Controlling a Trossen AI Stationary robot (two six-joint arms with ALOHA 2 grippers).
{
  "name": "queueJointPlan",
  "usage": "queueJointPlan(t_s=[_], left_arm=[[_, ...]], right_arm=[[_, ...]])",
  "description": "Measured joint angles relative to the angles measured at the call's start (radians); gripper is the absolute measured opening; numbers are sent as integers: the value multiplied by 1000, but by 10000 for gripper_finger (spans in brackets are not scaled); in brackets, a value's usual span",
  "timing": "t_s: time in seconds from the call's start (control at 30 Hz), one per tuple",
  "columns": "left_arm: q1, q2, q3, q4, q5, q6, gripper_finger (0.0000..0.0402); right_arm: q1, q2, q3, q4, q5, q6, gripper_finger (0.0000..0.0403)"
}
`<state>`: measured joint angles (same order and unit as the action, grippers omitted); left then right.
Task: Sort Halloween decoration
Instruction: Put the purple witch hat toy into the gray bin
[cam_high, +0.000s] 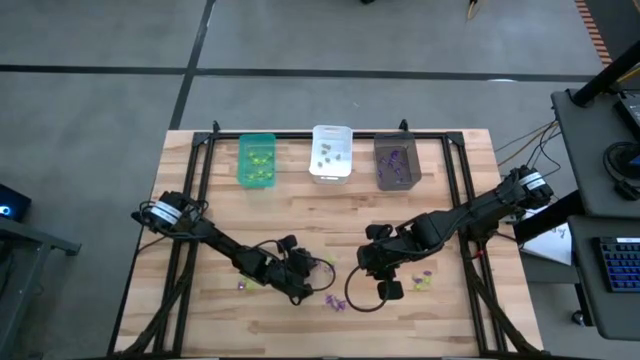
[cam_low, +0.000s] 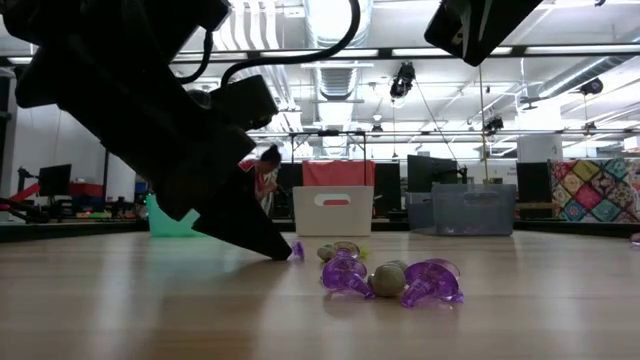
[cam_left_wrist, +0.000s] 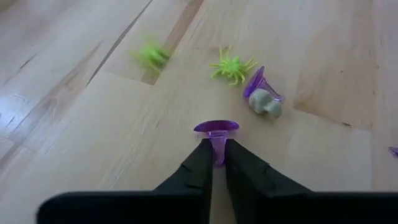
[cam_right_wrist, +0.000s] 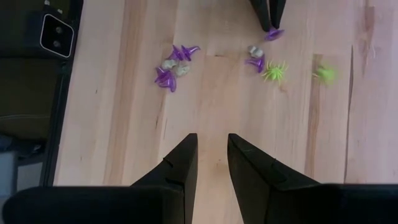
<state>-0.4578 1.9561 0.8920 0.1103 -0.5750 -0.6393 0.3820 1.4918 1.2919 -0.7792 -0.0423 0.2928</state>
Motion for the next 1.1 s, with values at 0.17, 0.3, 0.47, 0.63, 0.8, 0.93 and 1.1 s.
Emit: queueJointPlan(t_s=[0.17, 0.3, 0.47, 0.63, 0.8, 0.93, 1.1], left_arm=[[0, -21, -2, -10, 14, 30, 4], [-1, -45, -5, -32, 21, 53, 1], [-1, -76, -8, -46, 27, 80, 0], [-1, -96, -8, -40, 14, 97, 1], [-1, -112, -6, -32, -11, 104, 1], [-1, -124, -6, -32, -15, 109, 1], [-1, -133, -5, -26, -19, 112, 1]], right_arm=[[0, 0, 0, 0, 1, -1, 79], [0, 0, -1, 1, 2, -4, 79], [0, 0, -10, 11, 19, -9, 79], [0, 0, -63, 144, 33, -68, 79], [-3, 0, -164, 387, 118, -147, 79], [-13, 0, -277, 629, 198, -159, 79], [-57, 0, -373, 835, 127, -144, 94]])
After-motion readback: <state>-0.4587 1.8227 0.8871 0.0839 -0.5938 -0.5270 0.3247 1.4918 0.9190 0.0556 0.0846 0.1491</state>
